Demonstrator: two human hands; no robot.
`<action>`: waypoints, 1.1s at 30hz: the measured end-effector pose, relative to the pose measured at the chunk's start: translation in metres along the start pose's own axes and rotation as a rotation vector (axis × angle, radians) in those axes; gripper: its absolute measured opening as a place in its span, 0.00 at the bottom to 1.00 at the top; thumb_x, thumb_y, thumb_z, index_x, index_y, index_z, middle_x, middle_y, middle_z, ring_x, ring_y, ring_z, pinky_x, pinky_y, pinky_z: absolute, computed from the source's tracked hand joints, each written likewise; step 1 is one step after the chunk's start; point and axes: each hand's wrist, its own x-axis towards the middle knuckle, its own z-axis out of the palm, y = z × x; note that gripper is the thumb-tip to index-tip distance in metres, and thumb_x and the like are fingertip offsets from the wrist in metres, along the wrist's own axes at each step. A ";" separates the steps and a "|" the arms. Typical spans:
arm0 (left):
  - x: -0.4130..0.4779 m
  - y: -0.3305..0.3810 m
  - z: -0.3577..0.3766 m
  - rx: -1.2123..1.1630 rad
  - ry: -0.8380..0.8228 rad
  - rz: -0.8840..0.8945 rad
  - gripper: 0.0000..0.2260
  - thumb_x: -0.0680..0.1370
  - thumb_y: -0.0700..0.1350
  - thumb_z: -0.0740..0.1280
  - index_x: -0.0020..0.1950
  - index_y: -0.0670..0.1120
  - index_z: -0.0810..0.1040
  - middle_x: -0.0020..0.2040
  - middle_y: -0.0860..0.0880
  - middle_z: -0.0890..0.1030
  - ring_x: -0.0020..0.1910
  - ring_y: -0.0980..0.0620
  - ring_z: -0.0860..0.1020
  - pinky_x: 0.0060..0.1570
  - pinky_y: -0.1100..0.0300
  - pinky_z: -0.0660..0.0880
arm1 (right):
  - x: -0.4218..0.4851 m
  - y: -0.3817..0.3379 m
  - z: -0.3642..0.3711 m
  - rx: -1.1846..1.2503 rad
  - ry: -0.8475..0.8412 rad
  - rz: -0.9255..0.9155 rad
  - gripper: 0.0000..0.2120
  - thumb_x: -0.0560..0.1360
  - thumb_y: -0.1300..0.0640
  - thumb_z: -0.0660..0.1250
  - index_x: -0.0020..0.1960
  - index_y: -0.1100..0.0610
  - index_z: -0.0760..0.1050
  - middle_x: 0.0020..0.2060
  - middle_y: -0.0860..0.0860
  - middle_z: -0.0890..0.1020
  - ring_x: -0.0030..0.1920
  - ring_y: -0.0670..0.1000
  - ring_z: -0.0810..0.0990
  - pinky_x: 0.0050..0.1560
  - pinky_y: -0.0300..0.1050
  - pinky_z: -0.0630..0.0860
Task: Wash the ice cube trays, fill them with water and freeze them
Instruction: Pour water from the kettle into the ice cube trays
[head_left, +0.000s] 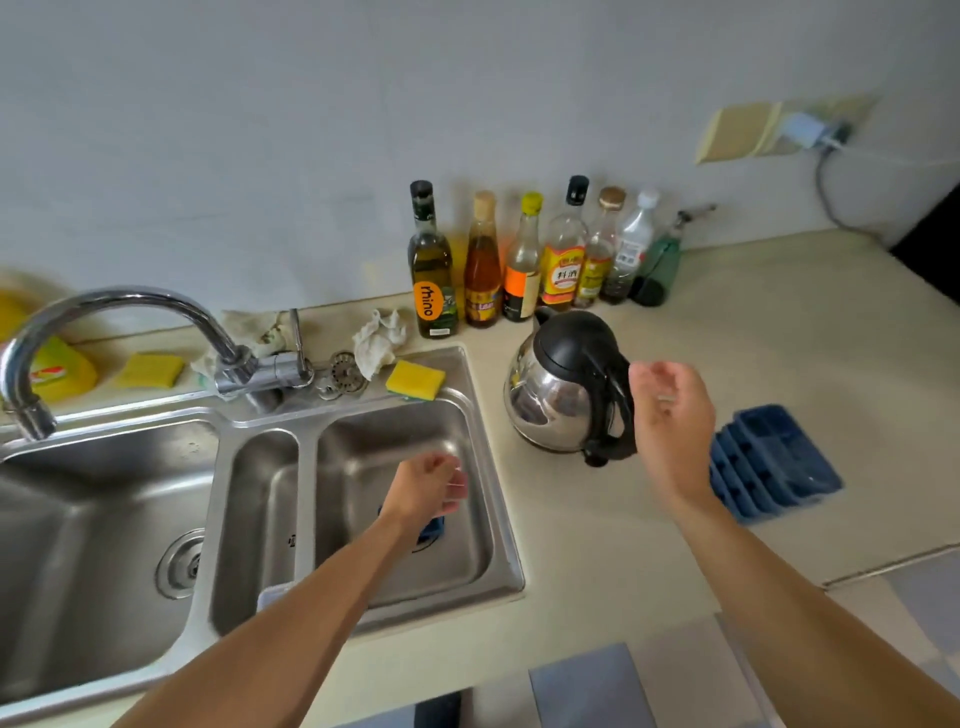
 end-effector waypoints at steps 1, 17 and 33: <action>-0.006 0.002 0.004 0.010 -0.018 0.017 0.07 0.85 0.40 0.61 0.53 0.41 0.78 0.42 0.44 0.83 0.39 0.49 0.82 0.44 0.54 0.80 | 0.008 0.008 -0.001 -0.019 -0.010 0.061 0.20 0.80 0.40 0.65 0.62 0.55 0.76 0.54 0.47 0.81 0.52 0.44 0.79 0.46 0.35 0.72; -0.028 -0.008 0.013 -0.010 0.007 0.017 0.08 0.84 0.41 0.62 0.52 0.43 0.80 0.43 0.46 0.85 0.39 0.49 0.84 0.42 0.56 0.80 | 0.001 0.028 0.017 0.196 -0.164 0.270 0.32 0.82 0.38 0.61 0.31 0.62 0.73 0.22 0.52 0.73 0.22 0.46 0.72 0.25 0.33 0.70; -0.037 -0.037 0.005 -0.291 -0.020 0.047 0.09 0.85 0.49 0.62 0.59 0.51 0.81 0.56 0.52 0.84 0.59 0.51 0.80 0.57 0.51 0.76 | -0.048 -0.029 -0.016 0.039 -0.468 0.246 0.32 0.71 0.28 0.64 0.27 0.56 0.79 0.23 0.57 0.77 0.24 0.54 0.75 0.33 0.47 0.75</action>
